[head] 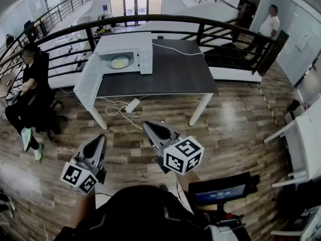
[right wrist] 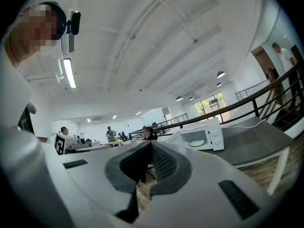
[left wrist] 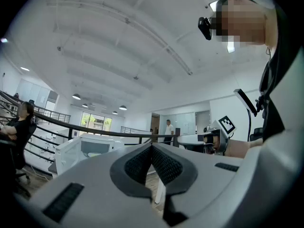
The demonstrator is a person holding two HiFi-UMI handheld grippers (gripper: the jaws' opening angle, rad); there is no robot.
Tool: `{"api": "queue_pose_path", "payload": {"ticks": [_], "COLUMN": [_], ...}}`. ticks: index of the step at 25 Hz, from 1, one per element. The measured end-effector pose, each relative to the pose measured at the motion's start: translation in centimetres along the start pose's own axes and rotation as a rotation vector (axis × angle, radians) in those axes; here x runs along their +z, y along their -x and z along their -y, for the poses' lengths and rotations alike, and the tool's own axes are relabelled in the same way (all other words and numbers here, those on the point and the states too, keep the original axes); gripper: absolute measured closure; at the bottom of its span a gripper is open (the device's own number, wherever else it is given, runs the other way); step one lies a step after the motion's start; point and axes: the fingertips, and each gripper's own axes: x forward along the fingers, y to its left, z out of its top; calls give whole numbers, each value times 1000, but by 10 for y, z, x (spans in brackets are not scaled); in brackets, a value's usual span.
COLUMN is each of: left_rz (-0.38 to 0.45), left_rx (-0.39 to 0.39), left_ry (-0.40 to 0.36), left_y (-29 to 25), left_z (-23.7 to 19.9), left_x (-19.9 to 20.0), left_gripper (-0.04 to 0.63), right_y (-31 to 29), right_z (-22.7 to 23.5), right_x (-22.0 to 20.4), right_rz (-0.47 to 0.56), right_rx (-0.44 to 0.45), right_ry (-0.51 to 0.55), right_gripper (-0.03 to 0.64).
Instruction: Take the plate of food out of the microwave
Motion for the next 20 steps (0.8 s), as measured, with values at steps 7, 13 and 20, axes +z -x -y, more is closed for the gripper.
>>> {"api": "queue_pose_path", "payload": {"ticks": [7, 13, 20], "left_rz": [-10, -11, -9], "left_rx": [-2, 30, 34], "left_ry": [1, -2, -10], "left_y": [-2, 2, 8], "left_z": [-3, -10, -10], "left_x": [-6, -5, -2], "left_gripper": [591, 591, 591], "right_y": [-5, -6, -6], "right_z": [7, 8, 6], "right_x": [-8, -2, -3], "right_rz": [-15, 20, 20], "right_rx": [-8, -23, -35], "right_ry": [-20, -37, -47], "right_gripper": [618, 618, 618]}}
